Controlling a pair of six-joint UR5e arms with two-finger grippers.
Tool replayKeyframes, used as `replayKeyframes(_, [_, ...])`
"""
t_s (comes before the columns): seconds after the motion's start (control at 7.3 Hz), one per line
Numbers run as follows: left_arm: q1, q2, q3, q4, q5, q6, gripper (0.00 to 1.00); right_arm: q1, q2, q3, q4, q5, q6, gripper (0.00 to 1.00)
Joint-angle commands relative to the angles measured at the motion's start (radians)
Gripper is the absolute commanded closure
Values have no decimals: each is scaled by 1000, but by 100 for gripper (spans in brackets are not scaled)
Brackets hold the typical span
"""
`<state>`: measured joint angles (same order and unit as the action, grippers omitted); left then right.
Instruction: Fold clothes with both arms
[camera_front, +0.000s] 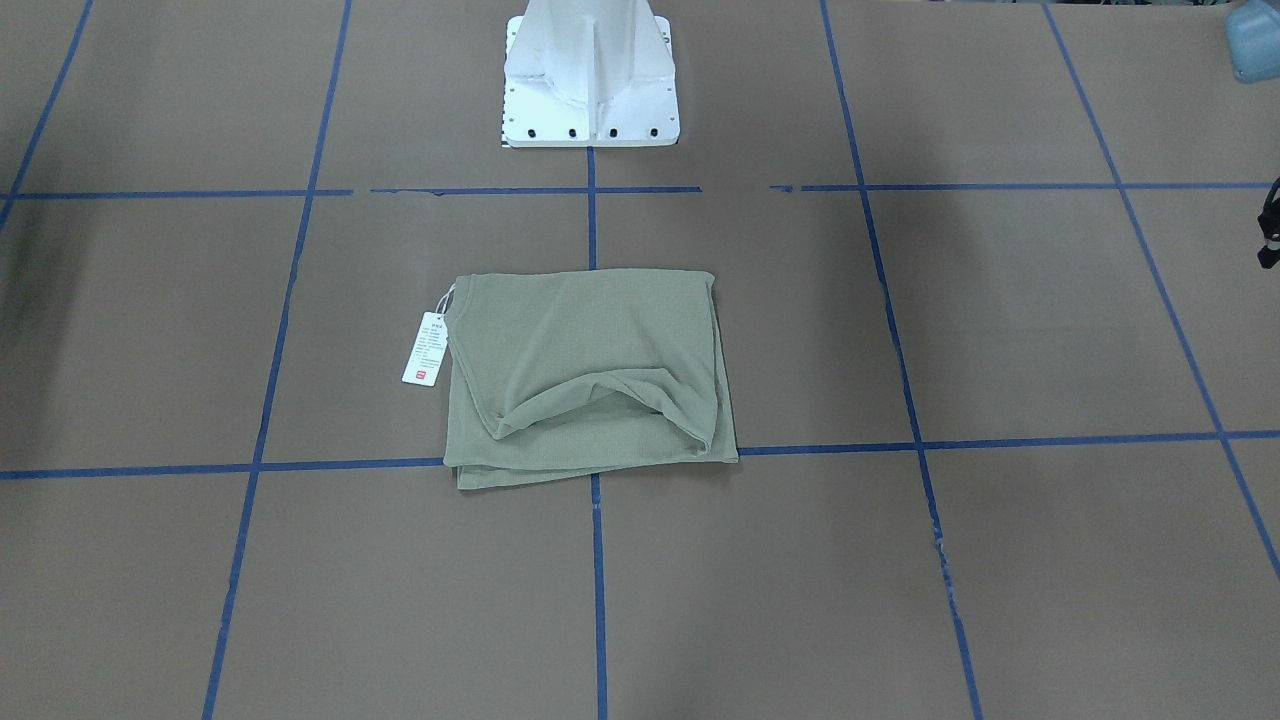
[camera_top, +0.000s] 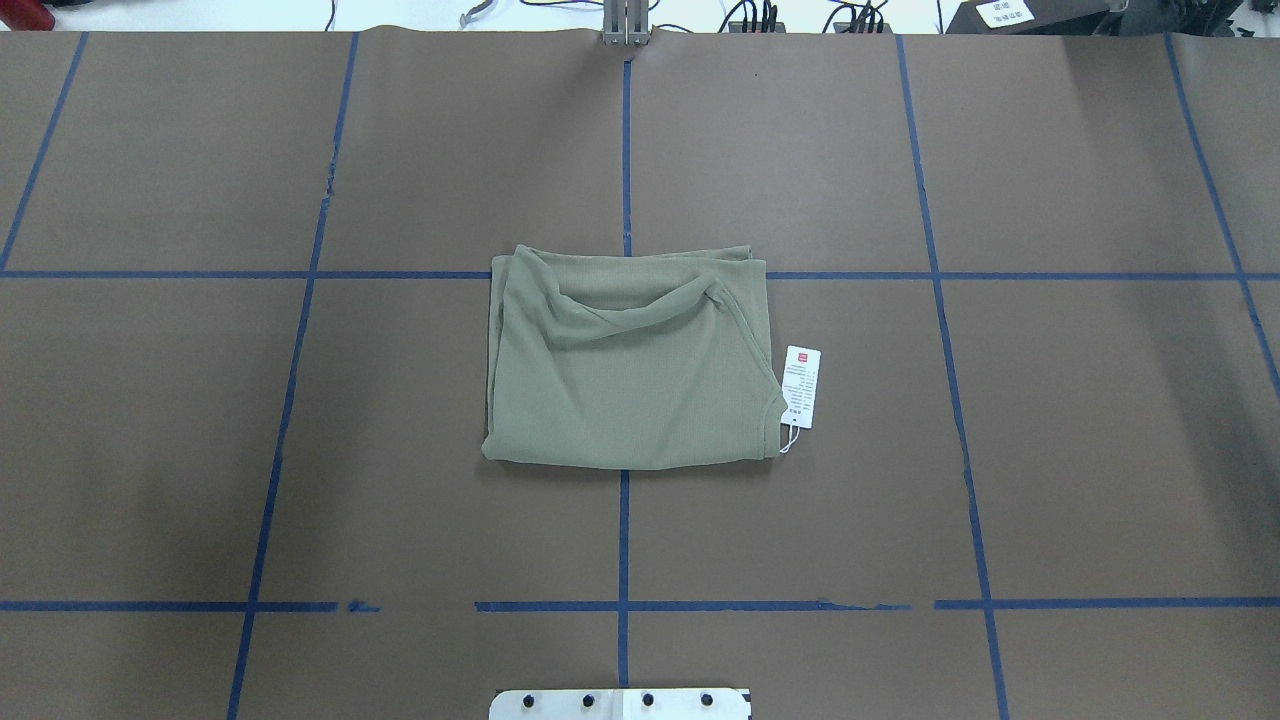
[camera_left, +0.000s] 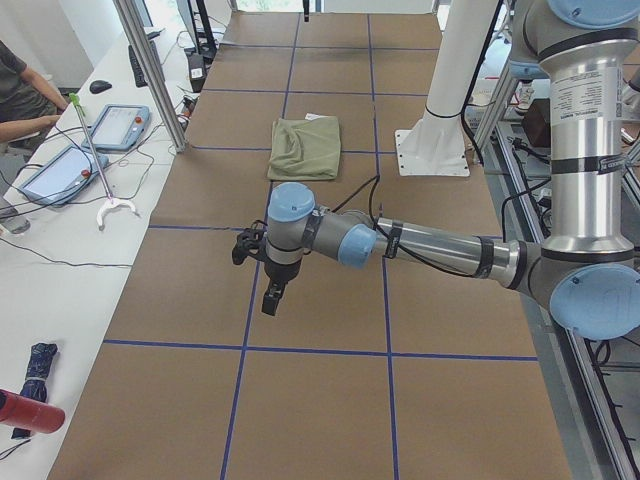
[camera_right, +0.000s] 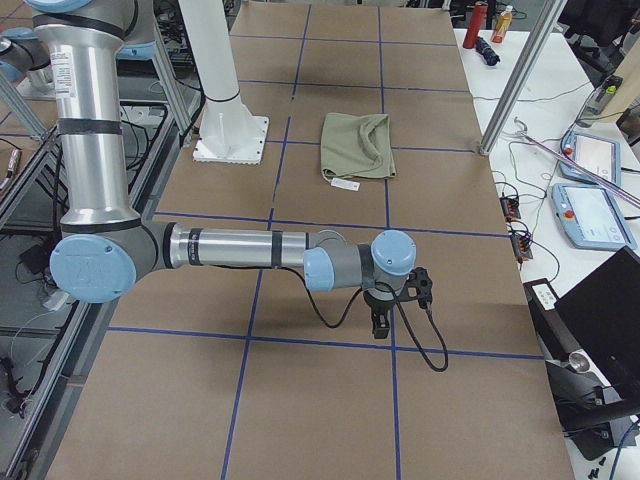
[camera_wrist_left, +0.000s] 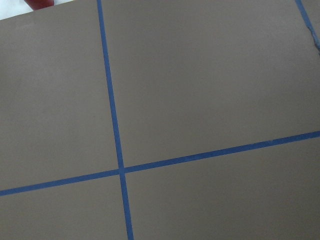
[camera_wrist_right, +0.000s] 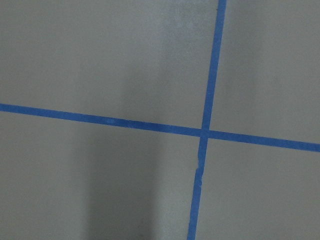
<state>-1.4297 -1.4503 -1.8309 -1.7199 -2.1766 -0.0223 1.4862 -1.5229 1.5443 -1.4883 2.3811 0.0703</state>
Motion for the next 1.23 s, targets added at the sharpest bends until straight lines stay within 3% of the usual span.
replayKeyframes(0.0, [-122, 8, 24, 162, -6, 308, 0, 32, -5, 141, -264, 12, -1, 0])
replayKeyframes(0.27, [-133, 13, 105, 151, -119, 335, 0, 52, -19, 174, -326, 15, -10, 0])
replayKeyframes(0.69, [-133, 13, 124, 123, -112, 334, 0, 86, -77, 171, -297, 7, -35, 0])
replayKeyframes(1.1, [-133, 15, 124, 123, -108, 334, 0, 86, -149, 160, -163, -3, -29, 0])
